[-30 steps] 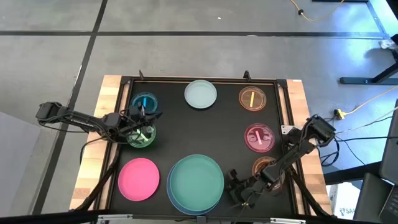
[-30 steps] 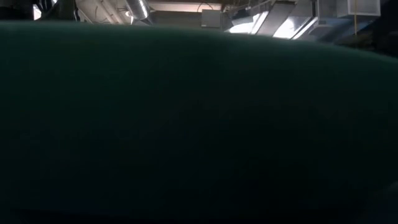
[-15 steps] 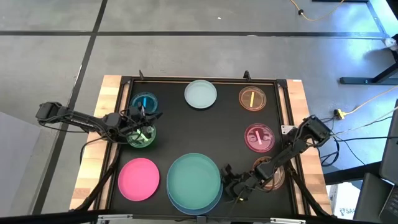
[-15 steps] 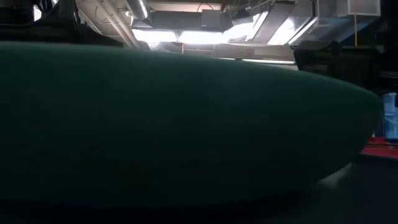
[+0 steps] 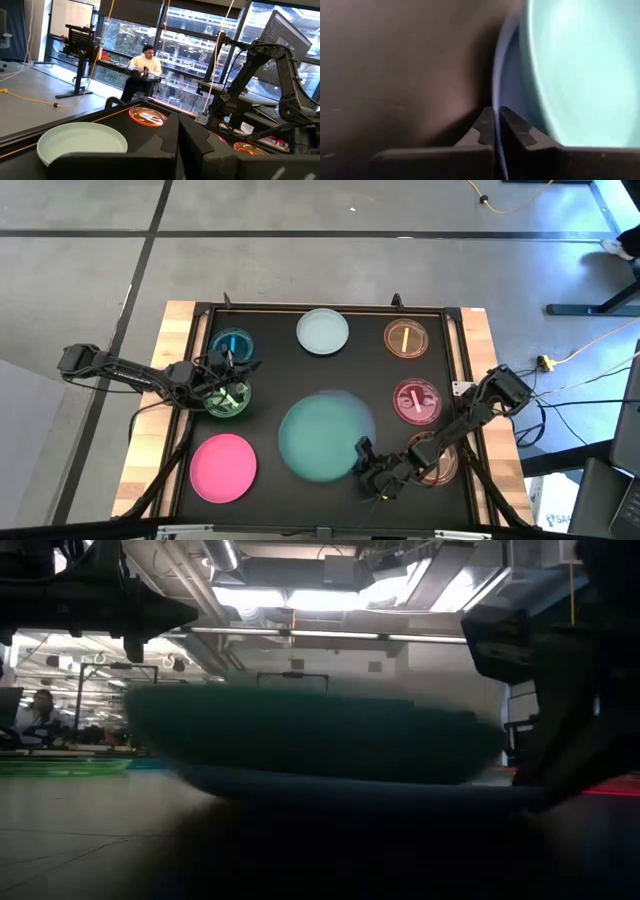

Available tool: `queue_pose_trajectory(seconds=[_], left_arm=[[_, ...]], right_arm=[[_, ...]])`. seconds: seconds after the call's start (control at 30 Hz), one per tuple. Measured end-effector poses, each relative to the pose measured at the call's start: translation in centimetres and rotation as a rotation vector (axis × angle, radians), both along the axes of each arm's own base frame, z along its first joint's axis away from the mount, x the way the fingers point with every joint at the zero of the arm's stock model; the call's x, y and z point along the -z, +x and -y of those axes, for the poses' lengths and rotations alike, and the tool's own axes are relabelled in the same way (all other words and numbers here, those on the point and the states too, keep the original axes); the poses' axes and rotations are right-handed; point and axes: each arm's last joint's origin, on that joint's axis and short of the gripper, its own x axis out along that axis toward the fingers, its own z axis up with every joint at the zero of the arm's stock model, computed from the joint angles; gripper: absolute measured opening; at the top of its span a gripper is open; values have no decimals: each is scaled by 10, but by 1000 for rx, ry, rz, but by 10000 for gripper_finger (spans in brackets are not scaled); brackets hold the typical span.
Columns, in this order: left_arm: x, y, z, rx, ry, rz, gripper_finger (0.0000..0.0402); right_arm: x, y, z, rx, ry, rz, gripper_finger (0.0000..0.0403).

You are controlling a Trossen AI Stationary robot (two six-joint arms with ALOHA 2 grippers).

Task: Stack plastic plates
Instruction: Move the stacked plates to the center of the table

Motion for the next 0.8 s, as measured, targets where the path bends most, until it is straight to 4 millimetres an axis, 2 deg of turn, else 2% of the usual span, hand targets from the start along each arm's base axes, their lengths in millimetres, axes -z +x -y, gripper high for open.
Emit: queue_pose_trajectory(seconds=[0.13,0.5,0.67,0.8], left_arm=[[0,0,0,0,0,0,4],[0,0,0,0,0,0,4],[0,0,0,0,0,1,4],[0,0,0,0,0,1,4]], right_arm=[[0,4,8,41,-14,-2,13],[-2,32,51,162,28,-6,2],[-3,42,63,196,141,-13,15],[-4,48,73,327,270,-11,29]])
